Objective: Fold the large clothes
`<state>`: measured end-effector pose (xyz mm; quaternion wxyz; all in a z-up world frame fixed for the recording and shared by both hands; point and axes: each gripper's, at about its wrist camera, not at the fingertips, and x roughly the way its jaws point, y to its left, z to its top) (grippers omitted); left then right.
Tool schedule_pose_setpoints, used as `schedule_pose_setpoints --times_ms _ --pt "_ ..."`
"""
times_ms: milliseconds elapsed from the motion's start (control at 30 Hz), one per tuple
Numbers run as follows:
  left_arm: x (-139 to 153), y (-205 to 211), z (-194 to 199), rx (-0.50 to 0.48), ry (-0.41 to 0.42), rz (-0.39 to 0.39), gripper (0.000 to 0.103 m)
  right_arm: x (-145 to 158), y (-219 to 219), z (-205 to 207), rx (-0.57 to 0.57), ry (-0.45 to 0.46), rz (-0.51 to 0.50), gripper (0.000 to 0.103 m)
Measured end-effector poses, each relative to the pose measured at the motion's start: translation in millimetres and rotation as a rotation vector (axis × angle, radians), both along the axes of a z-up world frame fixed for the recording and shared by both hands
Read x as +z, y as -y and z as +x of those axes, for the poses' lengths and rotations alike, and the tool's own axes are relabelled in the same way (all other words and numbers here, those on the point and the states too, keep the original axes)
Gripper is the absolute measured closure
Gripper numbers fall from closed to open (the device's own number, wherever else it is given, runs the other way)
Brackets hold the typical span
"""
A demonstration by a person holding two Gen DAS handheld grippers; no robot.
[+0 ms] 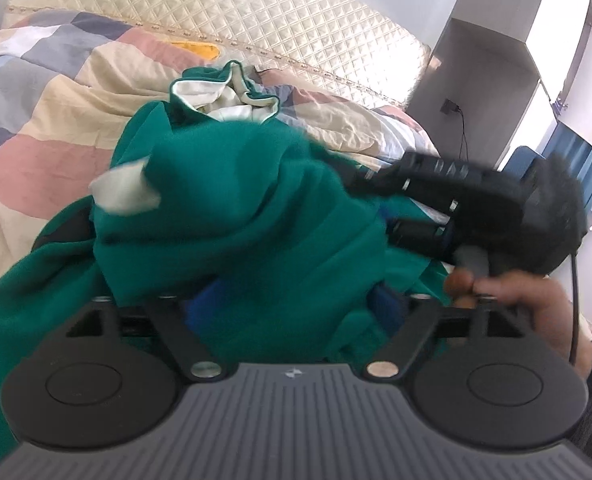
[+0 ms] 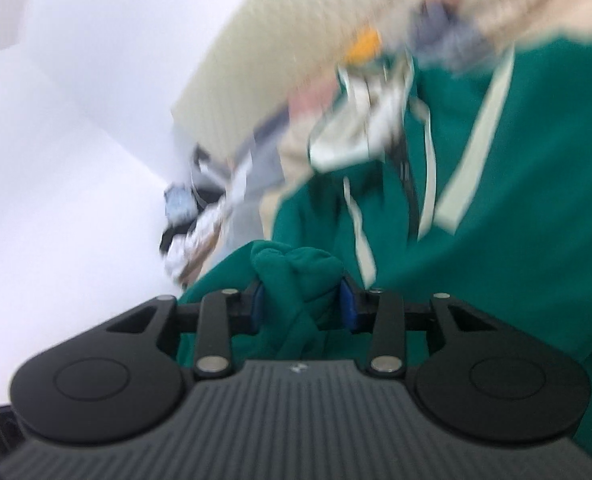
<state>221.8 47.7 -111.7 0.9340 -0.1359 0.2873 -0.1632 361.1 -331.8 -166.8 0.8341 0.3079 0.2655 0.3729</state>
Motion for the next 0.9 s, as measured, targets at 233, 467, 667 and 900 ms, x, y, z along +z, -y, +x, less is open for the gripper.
schedule_pose_setpoints --times_ms 233,467,667,900 --pt "-0.8 27.6 -12.4 -0.048 0.04 0.114 0.009 25.3 40.5 -16.5 -0.255 0.149 -0.082 0.063" --pt "0.8 -6.3 -5.3 0.044 0.021 -0.102 0.009 37.9 79.5 -42.0 -0.563 0.19 -0.257 0.063" --pt "-33.5 -63.7 29.6 0.237 -0.103 -0.399 0.009 36.7 92.5 -63.7 -0.688 0.176 -0.401 0.063" --pt "-69.7 -84.3 85.4 0.359 -0.184 -0.503 0.012 44.2 90.6 -74.7 -0.689 0.228 -0.391 0.063"
